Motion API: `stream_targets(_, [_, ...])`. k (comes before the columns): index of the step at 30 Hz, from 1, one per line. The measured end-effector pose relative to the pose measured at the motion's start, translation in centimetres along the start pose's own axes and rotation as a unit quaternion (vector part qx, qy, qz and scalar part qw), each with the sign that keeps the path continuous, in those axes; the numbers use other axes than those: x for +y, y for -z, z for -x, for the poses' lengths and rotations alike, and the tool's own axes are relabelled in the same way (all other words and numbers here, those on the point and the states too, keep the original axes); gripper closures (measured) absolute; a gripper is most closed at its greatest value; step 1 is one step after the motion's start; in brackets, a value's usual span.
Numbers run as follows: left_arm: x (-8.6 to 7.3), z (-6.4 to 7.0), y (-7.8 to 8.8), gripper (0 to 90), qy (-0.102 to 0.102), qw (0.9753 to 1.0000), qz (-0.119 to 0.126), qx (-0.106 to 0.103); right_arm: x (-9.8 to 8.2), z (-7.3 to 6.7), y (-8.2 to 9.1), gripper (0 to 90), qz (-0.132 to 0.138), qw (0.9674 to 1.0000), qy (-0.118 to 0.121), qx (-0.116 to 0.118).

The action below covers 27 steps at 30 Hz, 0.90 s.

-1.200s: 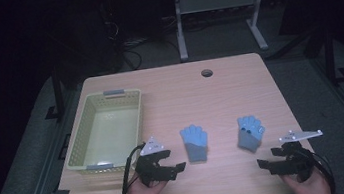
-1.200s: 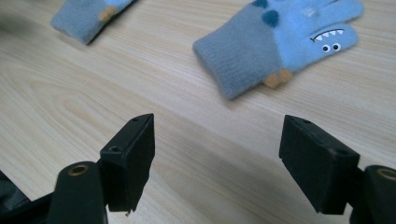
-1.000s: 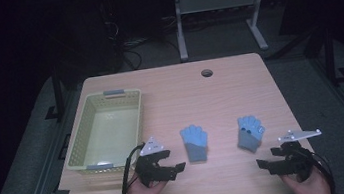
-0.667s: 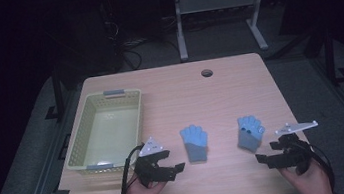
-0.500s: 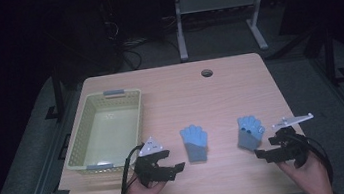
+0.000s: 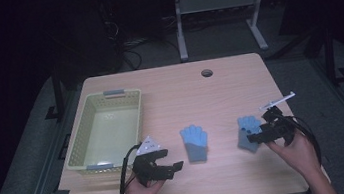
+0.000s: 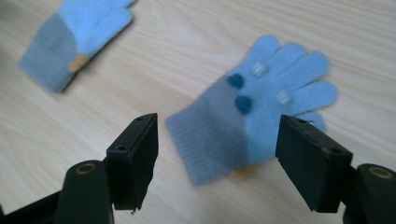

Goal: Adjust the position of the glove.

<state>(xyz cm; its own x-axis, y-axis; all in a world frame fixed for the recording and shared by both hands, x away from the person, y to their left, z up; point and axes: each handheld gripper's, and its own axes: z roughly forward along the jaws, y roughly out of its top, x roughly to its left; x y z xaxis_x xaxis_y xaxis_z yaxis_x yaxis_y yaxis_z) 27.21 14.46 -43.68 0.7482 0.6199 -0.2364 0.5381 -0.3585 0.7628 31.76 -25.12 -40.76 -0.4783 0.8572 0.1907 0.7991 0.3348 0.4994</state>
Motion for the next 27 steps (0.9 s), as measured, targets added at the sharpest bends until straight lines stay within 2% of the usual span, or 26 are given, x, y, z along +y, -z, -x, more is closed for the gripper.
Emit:
stream_targets(5, [0.1,-0.1,-0.1,25.5,-0.002,1.0000,0.000,-0.001,0.9,0.6,-1.0,32.8,-0.022,0.9997,-0.011,-0.005])
stream_targets(7, [0.0,-0.1,-0.1,25.4,0.005,1.0000,0.001,-0.002,1.2,0.7,-1.5,34.9,-0.027,0.9996,-0.008,-0.010])
stream_targets(8, [0.0,-0.2,-0.2,25.4,0.007,1.0000,0.001,-0.002,1.5,0.8,-2.2,36.9,-0.041,0.9990,-0.010,-0.015])
stream_targets(13, [0.0,-0.2,-0.3,25.4,0.011,0.9999,0.002,-0.004,2.0,1.2,-3.4,39.7,-0.066,0.9975,-0.015,-0.021])
stream_targets(18, [-0.1,-0.3,-0.4,25.4,0.015,0.9999,-0.002,-0.007,2.3,1.3,-4.3,48.1,-0.087,0.9956,-0.015,-0.031])
stream_targets(20, [0.0,-0.3,-0.4,25.5,0.012,0.9999,-0.001,-0.007,2.2,1.3,-4.8,54.2,-0.102,0.9937,-0.007,-0.046])
stream_targets(24, [-0.1,-0.4,-0.4,25.4,0.019,0.9998,-0.001,-0.009,2.3,1.1,-5.0,59.4,-0.104,0.9929,0.001,-0.058])
stream_targets(27, [-0.1,-0.4,-0.4,25.4,0.020,0.9997,-0.002,-0.009,2.3,1.1,-4.9,69.3,-0.104,0.9926,0.000,-0.063])
